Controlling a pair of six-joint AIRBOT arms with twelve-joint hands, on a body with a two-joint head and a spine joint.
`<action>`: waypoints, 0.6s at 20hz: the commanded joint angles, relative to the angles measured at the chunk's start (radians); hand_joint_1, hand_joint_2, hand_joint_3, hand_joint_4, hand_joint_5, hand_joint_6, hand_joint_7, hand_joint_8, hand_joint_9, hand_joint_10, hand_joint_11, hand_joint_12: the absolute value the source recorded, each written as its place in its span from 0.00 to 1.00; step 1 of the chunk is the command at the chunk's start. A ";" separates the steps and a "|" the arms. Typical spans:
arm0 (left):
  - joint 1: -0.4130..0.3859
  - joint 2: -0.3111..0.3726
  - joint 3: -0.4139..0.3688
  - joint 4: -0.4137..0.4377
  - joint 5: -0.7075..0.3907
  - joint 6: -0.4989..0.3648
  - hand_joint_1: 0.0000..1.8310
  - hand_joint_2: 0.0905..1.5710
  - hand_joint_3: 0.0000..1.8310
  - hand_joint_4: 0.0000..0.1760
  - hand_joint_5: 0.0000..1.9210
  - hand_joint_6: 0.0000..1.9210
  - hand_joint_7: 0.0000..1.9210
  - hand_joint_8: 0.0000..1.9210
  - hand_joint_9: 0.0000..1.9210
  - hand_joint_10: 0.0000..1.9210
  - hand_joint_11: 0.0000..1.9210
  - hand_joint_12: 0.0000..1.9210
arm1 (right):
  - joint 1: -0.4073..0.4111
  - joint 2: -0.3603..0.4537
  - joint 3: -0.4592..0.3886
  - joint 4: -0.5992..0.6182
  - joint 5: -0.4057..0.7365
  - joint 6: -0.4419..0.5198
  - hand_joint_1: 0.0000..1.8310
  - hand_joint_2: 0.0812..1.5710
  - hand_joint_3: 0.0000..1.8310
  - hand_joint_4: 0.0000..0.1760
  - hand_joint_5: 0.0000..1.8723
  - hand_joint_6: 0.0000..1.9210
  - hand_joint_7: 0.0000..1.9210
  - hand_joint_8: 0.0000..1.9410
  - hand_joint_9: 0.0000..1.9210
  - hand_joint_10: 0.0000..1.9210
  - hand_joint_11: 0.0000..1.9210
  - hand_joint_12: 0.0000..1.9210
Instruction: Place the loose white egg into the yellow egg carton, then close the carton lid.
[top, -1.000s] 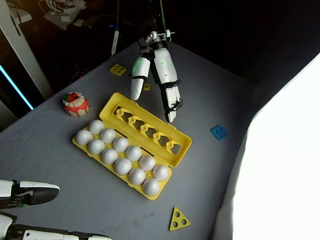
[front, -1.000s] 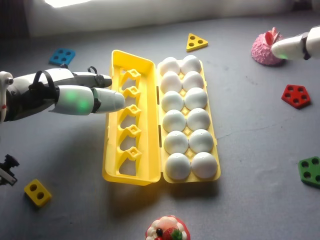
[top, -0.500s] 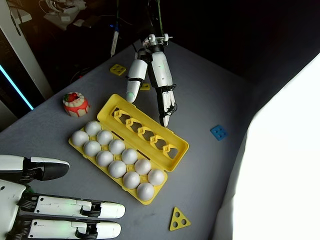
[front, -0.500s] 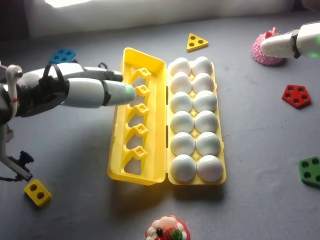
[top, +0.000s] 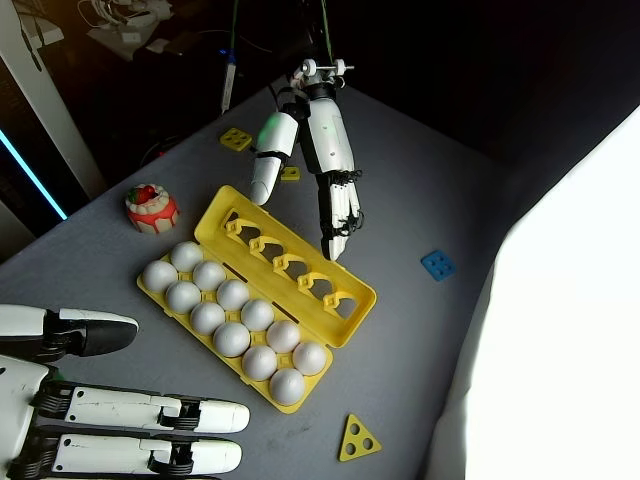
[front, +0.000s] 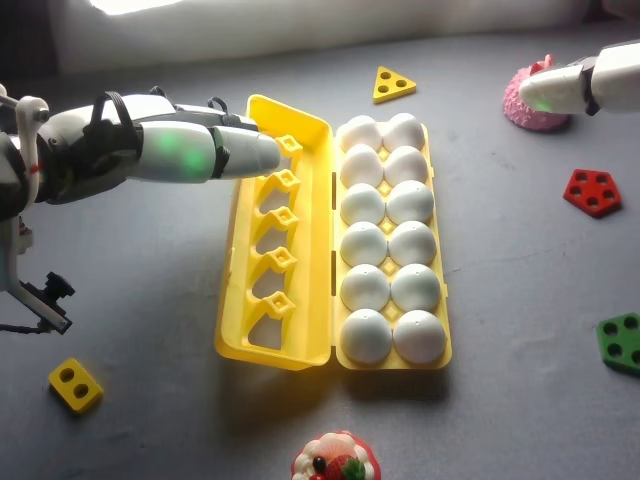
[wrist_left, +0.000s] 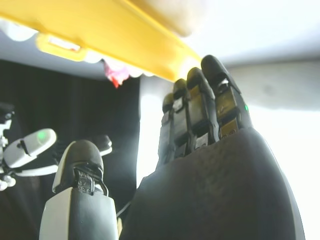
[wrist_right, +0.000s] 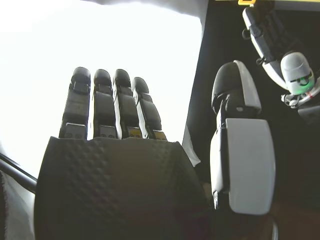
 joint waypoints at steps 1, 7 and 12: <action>-0.014 -0.002 0.003 0.000 -0.054 -0.009 0.12 0.73 0.00 0.00 0.09 0.00 0.11 0.00 0.11 0.00 0.00 0.34 | 0.016 0.007 -0.001 0.001 0.121 0.005 0.33 0.69 0.00 0.00 0.03 0.01 0.04 0.00 0.01 0.00 0.00 0.00; -0.027 -0.002 0.009 0.000 -0.066 0.020 0.14 0.73 0.00 0.00 0.10 0.00 0.13 0.00 0.12 0.00 0.00 0.32 | 0.023 0.008 -0.009 0.001 0.121 0.005 0.34 0.69 0.00 0.00 0.03 0.00 0.03 0.00 0.00 0.00 0.00 0.00; 0.007 0.013 0.016 0.000 -0.099 0.038 0.16 0.73 0.00 0.00 0.11 0.00 0.13 0.00 0.12 0.00 0.00 0.34 | 0.023 0.011 -0.014 0.001 0.122 0.006 0.34 0.68 0.00 0.00 0.03 0.00 0.03 0.00 0.00 0.00 0.00 0.00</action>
